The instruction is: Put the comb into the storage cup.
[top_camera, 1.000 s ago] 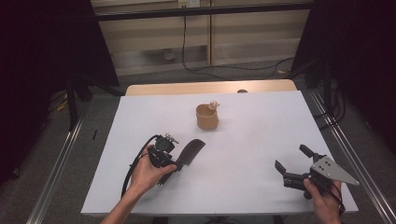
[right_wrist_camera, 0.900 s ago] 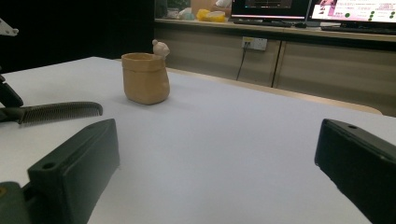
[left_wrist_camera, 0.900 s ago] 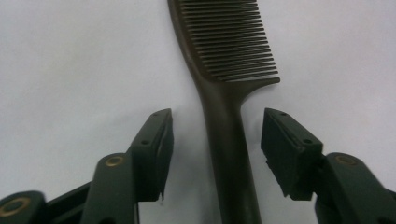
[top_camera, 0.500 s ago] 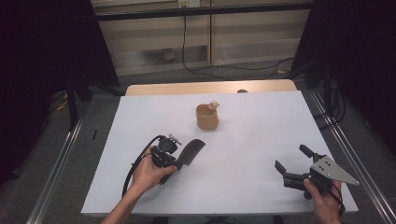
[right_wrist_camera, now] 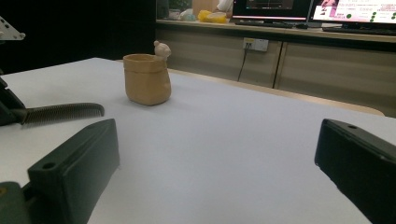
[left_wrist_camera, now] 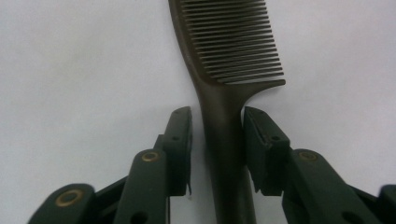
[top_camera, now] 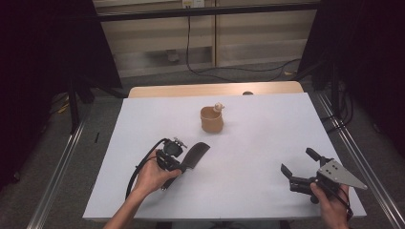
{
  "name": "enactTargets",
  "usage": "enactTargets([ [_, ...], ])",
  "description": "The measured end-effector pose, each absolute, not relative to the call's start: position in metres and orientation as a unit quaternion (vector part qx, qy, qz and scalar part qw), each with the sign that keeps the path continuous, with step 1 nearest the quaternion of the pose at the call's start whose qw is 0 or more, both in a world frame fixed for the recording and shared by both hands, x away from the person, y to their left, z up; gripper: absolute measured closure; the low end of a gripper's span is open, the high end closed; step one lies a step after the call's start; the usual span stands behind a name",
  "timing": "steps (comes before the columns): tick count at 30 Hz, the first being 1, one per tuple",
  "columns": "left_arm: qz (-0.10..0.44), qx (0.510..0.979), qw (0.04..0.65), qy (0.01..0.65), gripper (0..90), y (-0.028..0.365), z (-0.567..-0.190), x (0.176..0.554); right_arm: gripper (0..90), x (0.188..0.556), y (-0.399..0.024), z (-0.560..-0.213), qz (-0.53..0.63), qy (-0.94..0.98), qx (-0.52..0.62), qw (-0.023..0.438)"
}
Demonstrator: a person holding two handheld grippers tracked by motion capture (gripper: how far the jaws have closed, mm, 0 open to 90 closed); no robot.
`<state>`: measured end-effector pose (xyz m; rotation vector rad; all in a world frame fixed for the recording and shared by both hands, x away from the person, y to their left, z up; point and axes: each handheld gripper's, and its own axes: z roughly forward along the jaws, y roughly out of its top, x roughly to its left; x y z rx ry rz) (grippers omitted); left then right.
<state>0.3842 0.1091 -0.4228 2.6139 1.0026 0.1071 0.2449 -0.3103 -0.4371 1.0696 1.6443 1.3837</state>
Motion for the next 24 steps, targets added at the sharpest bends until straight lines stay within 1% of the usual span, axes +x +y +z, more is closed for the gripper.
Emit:
enactTargets([
  [4,0.036,0.925,0.155,0.345,72.3,0.105,-0.421,0.385,0.0,0.245,-0.310,-0.437,0.538,0.639,0.415,0.362],
  [6,0.041,0.924,0.156,0.347,72.7,0.104,-0.422,0.383,0.0,0.245,-0.310,-0.437,0.538,0.639,0.414,0.362],
  [15,0.026,0.918,0.171,0.357,72.9,0.109,-0.421,0.386,0.0,0.245,-0.311,-0.437,0.537,0.639,0.414,0.363],
  [19,0.011,0.912,0.184,0.367,72.9,0.114,-0.421,0.389,0.0,0.245,-0.311,-0.437,0.538,0.639,0.413,0.362],
  [24,0.020,0.906,0.195,0.376,72.9,0.119,-0.420,0.389,0.0,0.245,-0.311,-0.437,0.538,0.639,0.414,0.362],
])
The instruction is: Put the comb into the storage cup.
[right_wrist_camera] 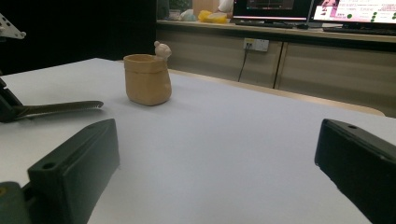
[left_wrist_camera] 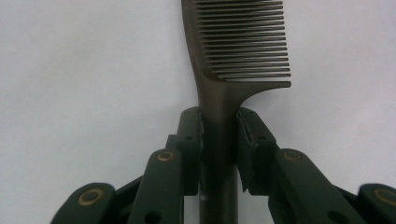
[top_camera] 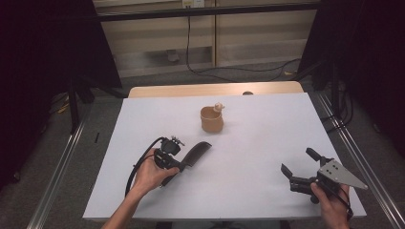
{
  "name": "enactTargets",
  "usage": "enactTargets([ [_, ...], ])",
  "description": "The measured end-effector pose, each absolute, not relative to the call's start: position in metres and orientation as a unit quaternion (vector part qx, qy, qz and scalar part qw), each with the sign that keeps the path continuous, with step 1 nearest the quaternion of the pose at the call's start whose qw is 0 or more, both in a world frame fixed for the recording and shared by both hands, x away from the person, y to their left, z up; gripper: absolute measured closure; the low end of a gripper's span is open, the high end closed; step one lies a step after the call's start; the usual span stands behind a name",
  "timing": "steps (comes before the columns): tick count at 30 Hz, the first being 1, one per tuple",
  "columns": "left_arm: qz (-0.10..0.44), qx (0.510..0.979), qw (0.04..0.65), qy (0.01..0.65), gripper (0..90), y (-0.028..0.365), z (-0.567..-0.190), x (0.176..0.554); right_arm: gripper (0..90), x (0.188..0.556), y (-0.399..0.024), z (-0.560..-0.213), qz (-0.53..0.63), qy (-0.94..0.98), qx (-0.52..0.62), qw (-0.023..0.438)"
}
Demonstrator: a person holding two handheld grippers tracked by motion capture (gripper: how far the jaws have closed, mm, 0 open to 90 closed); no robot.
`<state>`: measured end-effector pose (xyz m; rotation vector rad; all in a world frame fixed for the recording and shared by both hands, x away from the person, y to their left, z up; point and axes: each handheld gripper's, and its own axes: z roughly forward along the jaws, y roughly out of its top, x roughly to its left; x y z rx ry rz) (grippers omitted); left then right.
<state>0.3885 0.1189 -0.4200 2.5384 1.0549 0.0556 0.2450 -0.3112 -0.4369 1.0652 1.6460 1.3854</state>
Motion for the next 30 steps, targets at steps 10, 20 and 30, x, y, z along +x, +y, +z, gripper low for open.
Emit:
enactTargets([
  [10,0.040,0.890,0.250,0.380,72.9,0.132,-0.408,0.390,0.0,0.245,-0.311,-0.437,0.537,0.639,0.414,0.363],
  [20,0.065,0.868,0.310,0.383,72.9,0.141,-0.401,0.387,0.0,0.245,-0.311,-0.437,0.538,0.639,0.413,0.363],
  [30,0.084,0.845,0.377,0.371,72.9,0.150,-0.393,0.385,0.0,0.245,-0.312,-0.437,0.538,0.639,0.413,0.363],
])
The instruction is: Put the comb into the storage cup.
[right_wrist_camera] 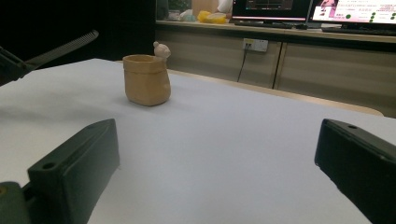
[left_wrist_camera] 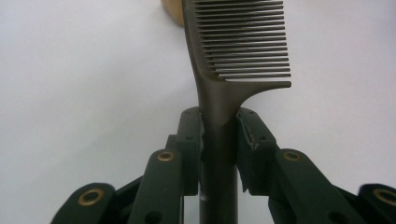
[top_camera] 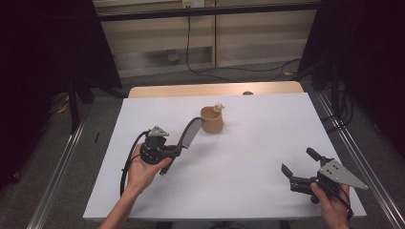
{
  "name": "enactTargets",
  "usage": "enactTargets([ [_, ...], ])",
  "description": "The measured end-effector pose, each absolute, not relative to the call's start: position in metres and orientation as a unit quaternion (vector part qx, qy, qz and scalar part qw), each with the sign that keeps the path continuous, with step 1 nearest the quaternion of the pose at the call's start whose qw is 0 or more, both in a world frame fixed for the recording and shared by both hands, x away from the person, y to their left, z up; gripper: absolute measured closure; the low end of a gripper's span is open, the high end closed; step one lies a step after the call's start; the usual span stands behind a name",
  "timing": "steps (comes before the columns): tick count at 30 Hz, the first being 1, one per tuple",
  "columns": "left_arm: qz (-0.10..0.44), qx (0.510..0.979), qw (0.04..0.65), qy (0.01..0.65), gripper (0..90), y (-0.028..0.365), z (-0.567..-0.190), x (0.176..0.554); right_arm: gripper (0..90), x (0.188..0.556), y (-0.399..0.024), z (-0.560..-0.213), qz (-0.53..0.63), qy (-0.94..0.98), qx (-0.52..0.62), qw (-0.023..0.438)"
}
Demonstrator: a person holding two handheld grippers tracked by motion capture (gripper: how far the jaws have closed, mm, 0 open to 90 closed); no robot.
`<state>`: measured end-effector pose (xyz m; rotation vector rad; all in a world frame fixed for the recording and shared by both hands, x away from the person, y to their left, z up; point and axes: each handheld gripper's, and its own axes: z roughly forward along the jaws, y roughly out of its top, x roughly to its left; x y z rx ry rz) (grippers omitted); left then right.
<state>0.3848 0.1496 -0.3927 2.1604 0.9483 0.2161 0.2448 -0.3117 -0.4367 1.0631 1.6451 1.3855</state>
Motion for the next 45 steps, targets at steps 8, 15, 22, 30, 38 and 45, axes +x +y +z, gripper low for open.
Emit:
enactTargets([
  [8,0.117,0.828,0.422,0.351,72.9,0.154,-0.387,0.382,0.0,0.245,-0.312,-0.437,0.538,0.639,0.414,0.363],
  [15,0.139,0.809,0.455,0.346,72.9,0.158,-0.383,0.381,0.0,0.244,-0.311,-0.437,0.540,0.638,0.413,0.361],
  [22,0.172,0.796,0.471,0.338,72.9,0.160,-0.385,0.381,0.0,0.244,-0.311,-0.437,0.540,0.638,0.413,0.362],
  [30,0.201,0.771,0.514,0.319,72.8,0.162,-0.379,0.381,0.0,0.244,-0.311,-0.436,0.541,0.637,0.413,0.362],
  [38,0.186,0.746,0.556,0.317,72.8,0.164,-0.376,0.384,0.0,0.244,-0.311,-0.436,0.542,0.635,0.413,0.362],
  [45,0.193,0.734,0.573,0.309,72.8,0.157,-0.370,0.388,0.0,0.244,-0.311,-0.436,0.543,0.635,0.413,0.363],
])
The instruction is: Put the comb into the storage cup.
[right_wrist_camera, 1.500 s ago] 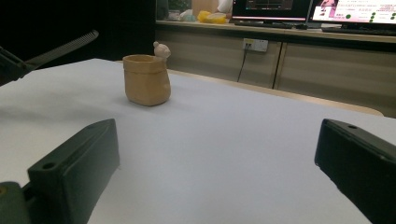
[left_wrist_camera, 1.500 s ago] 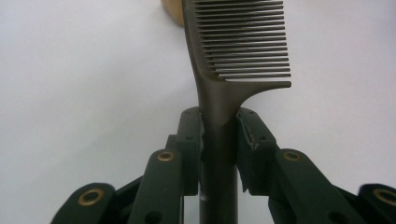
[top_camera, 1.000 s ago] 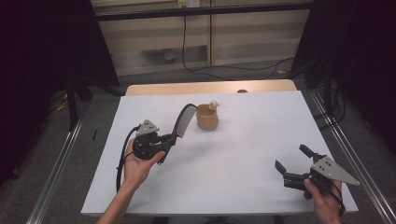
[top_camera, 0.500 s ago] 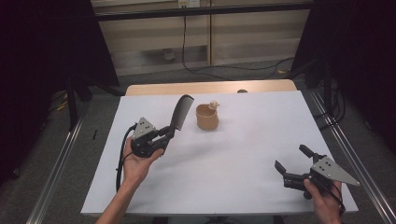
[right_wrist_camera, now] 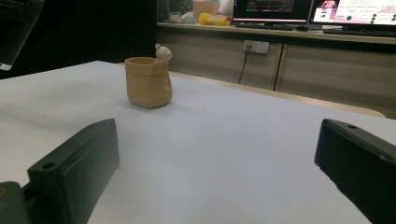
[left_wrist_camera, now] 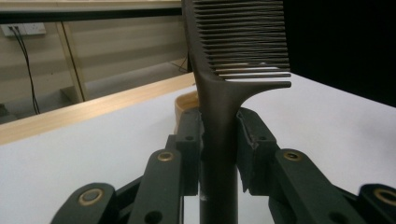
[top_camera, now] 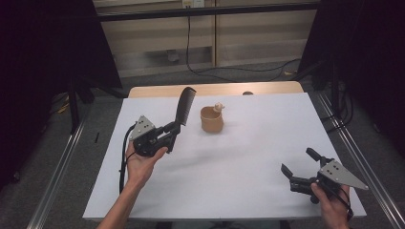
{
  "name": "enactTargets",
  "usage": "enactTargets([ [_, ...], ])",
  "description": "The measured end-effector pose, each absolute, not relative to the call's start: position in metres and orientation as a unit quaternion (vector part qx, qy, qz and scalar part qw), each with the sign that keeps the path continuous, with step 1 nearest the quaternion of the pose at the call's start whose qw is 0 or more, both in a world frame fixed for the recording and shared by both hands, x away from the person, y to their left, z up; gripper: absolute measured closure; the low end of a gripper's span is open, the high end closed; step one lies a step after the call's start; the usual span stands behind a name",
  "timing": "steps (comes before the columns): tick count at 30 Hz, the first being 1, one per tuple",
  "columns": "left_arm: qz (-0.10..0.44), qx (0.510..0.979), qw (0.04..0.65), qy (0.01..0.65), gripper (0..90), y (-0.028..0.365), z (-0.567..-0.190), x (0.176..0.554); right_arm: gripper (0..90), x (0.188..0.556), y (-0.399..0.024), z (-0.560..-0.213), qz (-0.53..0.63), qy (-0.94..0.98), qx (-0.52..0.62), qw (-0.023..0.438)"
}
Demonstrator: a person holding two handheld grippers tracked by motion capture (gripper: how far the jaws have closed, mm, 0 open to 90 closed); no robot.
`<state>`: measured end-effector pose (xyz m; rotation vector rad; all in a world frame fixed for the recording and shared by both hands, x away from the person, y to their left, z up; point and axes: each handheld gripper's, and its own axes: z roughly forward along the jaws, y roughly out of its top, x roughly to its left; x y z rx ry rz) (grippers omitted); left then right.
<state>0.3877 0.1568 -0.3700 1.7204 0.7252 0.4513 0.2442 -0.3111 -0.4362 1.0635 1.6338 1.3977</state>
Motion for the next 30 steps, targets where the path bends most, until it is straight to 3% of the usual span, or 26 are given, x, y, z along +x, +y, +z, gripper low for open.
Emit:
enactTargets([
  [30,0.206,0.702,0.620,0.283,72.8,0.113,-0.346,0.408,0.0,0.243,-0.312,-0.435,0.547,0.633,0.410,0.364],
])
